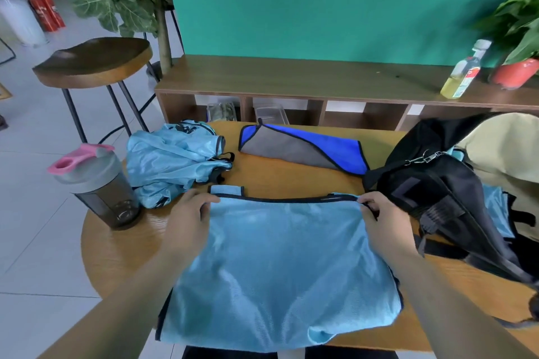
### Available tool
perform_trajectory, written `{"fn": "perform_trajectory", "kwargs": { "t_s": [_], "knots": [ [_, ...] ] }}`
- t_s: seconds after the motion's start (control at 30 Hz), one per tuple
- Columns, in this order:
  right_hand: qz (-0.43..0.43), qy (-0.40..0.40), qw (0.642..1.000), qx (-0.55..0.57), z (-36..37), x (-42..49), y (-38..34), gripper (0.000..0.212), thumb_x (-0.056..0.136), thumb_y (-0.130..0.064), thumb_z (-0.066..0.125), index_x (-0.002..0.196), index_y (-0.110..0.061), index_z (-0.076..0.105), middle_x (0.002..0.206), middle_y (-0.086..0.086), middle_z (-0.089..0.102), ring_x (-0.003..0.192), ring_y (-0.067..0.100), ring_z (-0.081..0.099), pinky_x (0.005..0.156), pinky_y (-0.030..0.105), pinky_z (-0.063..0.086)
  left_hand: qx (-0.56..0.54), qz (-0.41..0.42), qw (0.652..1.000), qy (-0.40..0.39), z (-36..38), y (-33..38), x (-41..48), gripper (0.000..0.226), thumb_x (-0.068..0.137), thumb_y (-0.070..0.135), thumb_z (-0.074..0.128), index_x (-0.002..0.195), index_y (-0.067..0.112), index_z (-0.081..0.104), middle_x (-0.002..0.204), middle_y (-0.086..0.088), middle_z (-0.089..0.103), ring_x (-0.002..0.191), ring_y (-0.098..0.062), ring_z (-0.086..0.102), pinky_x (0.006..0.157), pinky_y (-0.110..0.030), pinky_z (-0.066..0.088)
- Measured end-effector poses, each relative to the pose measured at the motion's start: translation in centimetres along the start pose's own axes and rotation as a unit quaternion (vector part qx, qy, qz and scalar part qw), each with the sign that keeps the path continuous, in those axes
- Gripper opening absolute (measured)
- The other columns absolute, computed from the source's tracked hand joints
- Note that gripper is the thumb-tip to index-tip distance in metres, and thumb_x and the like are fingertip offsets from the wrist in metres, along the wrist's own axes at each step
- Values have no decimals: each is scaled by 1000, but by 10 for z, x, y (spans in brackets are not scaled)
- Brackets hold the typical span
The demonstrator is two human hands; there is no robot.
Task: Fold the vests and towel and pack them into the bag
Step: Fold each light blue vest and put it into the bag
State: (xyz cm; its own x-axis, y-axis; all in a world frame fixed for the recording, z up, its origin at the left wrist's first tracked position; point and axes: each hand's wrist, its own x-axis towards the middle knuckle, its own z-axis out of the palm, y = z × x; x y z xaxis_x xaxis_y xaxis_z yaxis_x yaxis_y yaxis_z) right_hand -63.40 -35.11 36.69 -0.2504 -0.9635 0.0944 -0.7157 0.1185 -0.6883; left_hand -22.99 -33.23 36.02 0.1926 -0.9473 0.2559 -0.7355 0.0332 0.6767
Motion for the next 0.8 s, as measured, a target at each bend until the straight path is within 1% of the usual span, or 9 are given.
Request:
{"fn": "perform_trajectory", "kwargs": {
  "t_s": [0.13,0.23,0.3,0.4,0.5,0.57,0.67,0.73,0.8],
  "knots": [
    [-6,43,999,8,-3,11,-3,19,105,-21,59,107,-35,71,102,-15,70,85,-1,62,66,19,45,-22,44,999,24,-7,13,27,29,103,0,58,108,21,77,115,10,63,91,3,62,82,-5,41],
    [6,13,999,-35,5,22,3,19,105,-23,58,108,-36,70,107,-4,71,80,11,63,60,27,46,36,21,996,-80,2,7,40,28,106,9,56,128,20,69,131,6,53,89,-6,62,90,-25,48],
    [15,-21,998,-63,8,26,7,17,104,-26,59,110,-39,68,113,1,70,82,18,63,62,30,47,83,-13,983,-160,9,0,40,35,105,16,59,140,18,62,142,1,46,97,-18,64,92,-24,44],
    [38,-59,997,-39,0,24,6,24,103,-31,62,126,-39,66,119,-2,63,83,17,65,63,30,49,110,-11,982,-154,13,-2,31,43,105,22,59,147,17,55,148,-6,41,106,-25,63,99,-30,47],
    [54,-75,995,30,-19,2,4,38,102,-38,64,139,-44,57,129,-11,58,92,7,67,66,29,53,214,48,972,-84,6,10,4,51,103,32,60,151,17,50,158,-11,35,139,-36,39,118,-46,36],
    [34,-38,997,63,-31,-30,6,42,102,-36,64,143,-42,54,135,-13,53,108,2,63,78,20,49,196,104,972,-83,-3,22,-27,50,104,37,55,151,19,51,162,-5,34,146,-30,33,121,-44,33],
    [9,53,997,56,-37,-89,14,37,100,-42,63,136,-33,56,125,-12,54,113,7,61,85,26,48,183,151,955,-177,-6,26,-75,59,106,59,32,159,34,39,172,13,17,159,-13,13,127,-35,19],
    [27,43,999,9,-35,-121,22,51,94,-58,64,136,-34,50,116,-14,56,110,11,57,87,36,50,208,135,939,-238,-2,22,-94,73,101,72,11,166,39,18,174,18,-6,160,-6,-11,131,-36,5],
    [38,3,999,-37,-33,-136,28,64,88,-62,72,141,-39,44,107,-17,60,105,11,56,90,40,53,255,127,923,-259,4,15,-103,81,95,78,-8,166,39,-2,171,17,-22,156,-6,-28,131,-36,-6]
  ]
}}
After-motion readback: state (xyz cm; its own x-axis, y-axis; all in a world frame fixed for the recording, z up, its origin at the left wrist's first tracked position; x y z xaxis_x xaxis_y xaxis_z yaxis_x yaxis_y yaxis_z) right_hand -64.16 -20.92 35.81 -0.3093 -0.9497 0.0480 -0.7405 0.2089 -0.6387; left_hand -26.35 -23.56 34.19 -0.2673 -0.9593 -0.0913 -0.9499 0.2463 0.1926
